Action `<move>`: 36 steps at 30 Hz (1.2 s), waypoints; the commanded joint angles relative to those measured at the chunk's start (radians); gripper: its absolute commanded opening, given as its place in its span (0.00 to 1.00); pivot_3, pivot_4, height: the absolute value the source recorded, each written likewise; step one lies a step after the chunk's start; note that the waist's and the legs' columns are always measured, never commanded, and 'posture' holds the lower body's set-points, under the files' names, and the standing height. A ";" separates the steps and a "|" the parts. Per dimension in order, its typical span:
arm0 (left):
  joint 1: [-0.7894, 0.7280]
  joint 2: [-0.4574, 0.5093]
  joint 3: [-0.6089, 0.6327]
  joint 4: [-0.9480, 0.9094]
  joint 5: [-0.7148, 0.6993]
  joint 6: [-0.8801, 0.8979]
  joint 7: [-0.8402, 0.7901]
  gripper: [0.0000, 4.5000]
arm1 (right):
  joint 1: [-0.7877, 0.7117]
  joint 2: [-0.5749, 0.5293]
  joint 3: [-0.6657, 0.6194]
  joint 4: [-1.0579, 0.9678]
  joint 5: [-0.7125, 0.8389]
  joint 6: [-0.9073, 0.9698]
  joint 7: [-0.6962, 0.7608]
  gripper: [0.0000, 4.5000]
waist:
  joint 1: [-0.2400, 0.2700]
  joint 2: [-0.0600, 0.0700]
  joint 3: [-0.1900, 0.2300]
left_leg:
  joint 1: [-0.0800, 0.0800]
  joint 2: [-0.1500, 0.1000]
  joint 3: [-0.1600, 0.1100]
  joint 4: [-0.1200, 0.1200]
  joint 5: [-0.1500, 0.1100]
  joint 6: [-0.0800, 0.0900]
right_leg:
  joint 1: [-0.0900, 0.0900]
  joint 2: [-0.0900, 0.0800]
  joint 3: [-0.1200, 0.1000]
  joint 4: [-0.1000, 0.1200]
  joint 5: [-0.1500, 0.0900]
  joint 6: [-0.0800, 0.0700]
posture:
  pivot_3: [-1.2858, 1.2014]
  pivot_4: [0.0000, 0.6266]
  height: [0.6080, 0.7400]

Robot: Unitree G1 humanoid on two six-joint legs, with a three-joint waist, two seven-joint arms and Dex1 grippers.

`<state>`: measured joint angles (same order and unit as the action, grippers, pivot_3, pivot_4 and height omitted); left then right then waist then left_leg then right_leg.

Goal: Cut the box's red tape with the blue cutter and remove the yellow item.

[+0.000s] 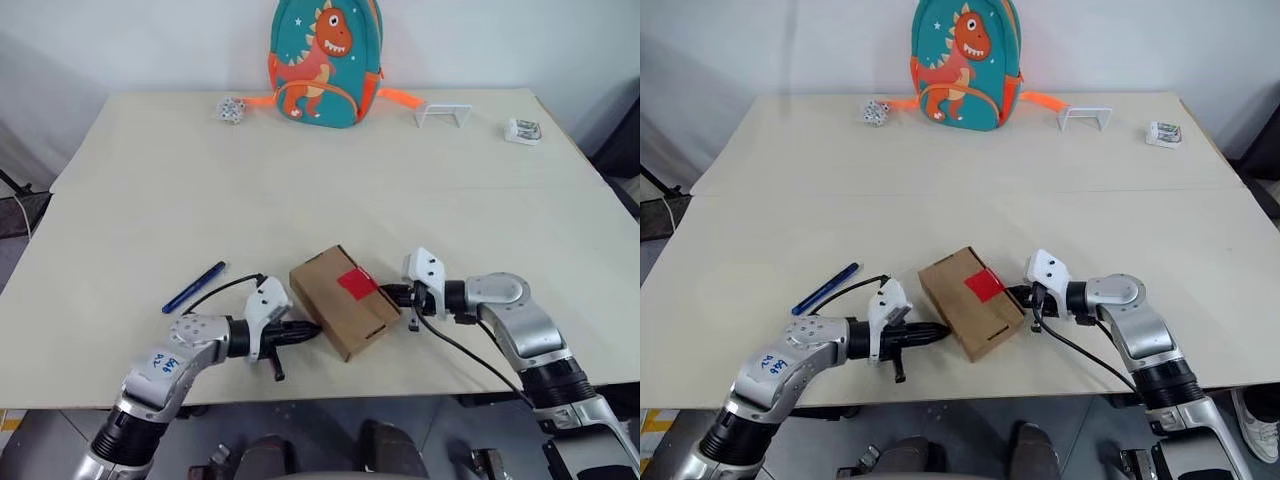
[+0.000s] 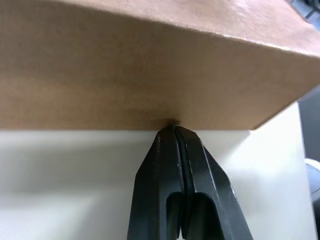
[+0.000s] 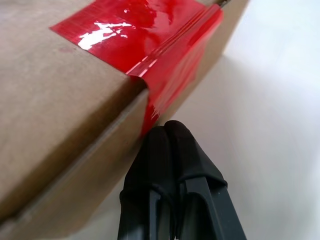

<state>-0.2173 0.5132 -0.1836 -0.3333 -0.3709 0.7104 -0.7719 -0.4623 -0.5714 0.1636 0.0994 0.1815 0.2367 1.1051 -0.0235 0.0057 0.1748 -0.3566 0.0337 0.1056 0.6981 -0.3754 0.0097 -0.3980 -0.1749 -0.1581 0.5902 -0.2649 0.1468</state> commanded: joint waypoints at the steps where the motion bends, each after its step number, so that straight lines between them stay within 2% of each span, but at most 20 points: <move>1: -0.016 -0.017 0.007 -0.011 -0.004 -0.008 0.020 0.00 | -0.026 0.018 0.000 0.002 0.000 -0.027 -0.012 0.00 | -0.001 0.000 0.000 | 0.000 0.000 0.000 0.000 0.000 0.000 | 0.000 0.000 0.000 0.000 0.000 0.000 | 0.52 0.24 1.00; 8: -0.036 -0.004 0.037 0.015 0.000 -0.016 0.028 0.00 | -0.040 0.015 -0.014 0.037 -0.009 -0.050 -0.030 0.00 | 0.001 0.000 0.000 | 0.000 0.000 0.000 0.000 0.000 0.000 | 0.000 0.000 0.000 0.000 0.000 0.000 | 0.52 0.24 1.00; 15: 0.000 0.076 0.100 -0.007 -0.039 0.033 0.002 0.00 | -0.029 -0.014 -0.096 0.027 0.041 -0.072 -0.036 0.00 | -0.001 0.000 0.000 | 0.000 0.000 0.000 0.000 0.000 0.000 | 0.000 0.000 0.000 0.000 0.000 0.000 | 0.52 0.24 1.00; 20: 0.076 0.114 0.242 -0.033 -0.105 -0.002 -0.017 0.00 | 0.013 -0.059 -0.223 0.027 0.103 -0.151 -0.028 0.00 | 0.001 0.000 0.000 | 0.000 0.000 0.000 -0.001 0.000 0.000 | 0.000 0.000 0.000 0.000 0.000 0.000 | 0.52 0.24 1.00; 23: 0.182 0.161 0.407 -0.019 -0.144 -0.136 -0.113 0.00 | 0.074 -0.081 -0.338 -0.033 0.225 -0.134 0.001 0.00 | 0.001 0.000 0.000 | 0.000 0.001 0.000 -0.001 0.000 0.000 | 0.000 0.000 0.000 -0.001 0.000 0.000 | 0.52 0.24 1.00; 25: 0.228 0.168 0.520 0.006 -0.187 -0.228 -0.179 0.09 | 0.123 -0.104 -0.394 -0.089 0.297 -0.084 0.017 0.00 | 0.001 0.000 0.001 | 0.000 0.001 0.000 -0.001 0.000 0.000 | 0.000 0.000 -0.001 -0.001 0.000 0.000 | 0.52 0.24 1.00; 27: 0.273 0.201 0.664 0.084 -0.200 -0.318 -0.235 0.20 | 0.193 -0.126 -0.454 -0.172 0.364 -0.054 0.023 0.09 | 0.003 0.001 0.001 | 0.000 0.001 0.000 -0.001 0.000 0.000 | 0.000 0.000 0.000 -0.002 0.000 0.000 | 0.52 0.24 1.00; 29: 0.308 0.234 0.743 0.152 -0.194 -0.364 -0.269 0.32 | 0.243 -0.135 -0.485 -0.247 0.405 -0.034 0.017 0.20 | 0.003 0.001 0.001 | 0.000 0.002 0.000 -0.001 -0.001 0.000 | 0.000 0.001 -0.001 -0.002 0.000 -0.001 | 0.52 0.24 1.00; 31: 0.346 0.272 0.821 0.230 -0.187 -0.405 -0.301 0.46 | 0.285 -0.130 -0.504 -0.351 0.445 -0.009 -0.021 0.34 | 0.001 0.001 0.001 | 0.000 0.002 0.000 -0.001 -0.001 0.000 | 0.000 0.001 0.000 -0.002 -0.001 -0.001 | 0.52 0.24 1.00; 36: 0.394 0.359 0.914 0.443 -0.161 -0.435 -0.331 0.78 | 0.375 -0.121 -0.504 -0.523 0.451 -0.084 -0.007 0.72 | -0.002 0.001 0.001 | 0.000 0.003 -0.002 -0.001 -0.003 0.000 | -0.001 0.001 0.000 -0.001 -0.001 -0.001 | 0.52 0.24 1.00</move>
<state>0.1682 0.8580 0.6878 0.0662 -0.5407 0.2945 -1.0964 -0.0935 -0.6960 -0.3218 -0.3686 0.6149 0.1955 1.0851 -0.0251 0.0069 0.1759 -0.3561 0.0371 0.1031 0.6967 -0.3784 0.0096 -0.3999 -0.1736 -0.1574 0.5890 -0.2656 0.1455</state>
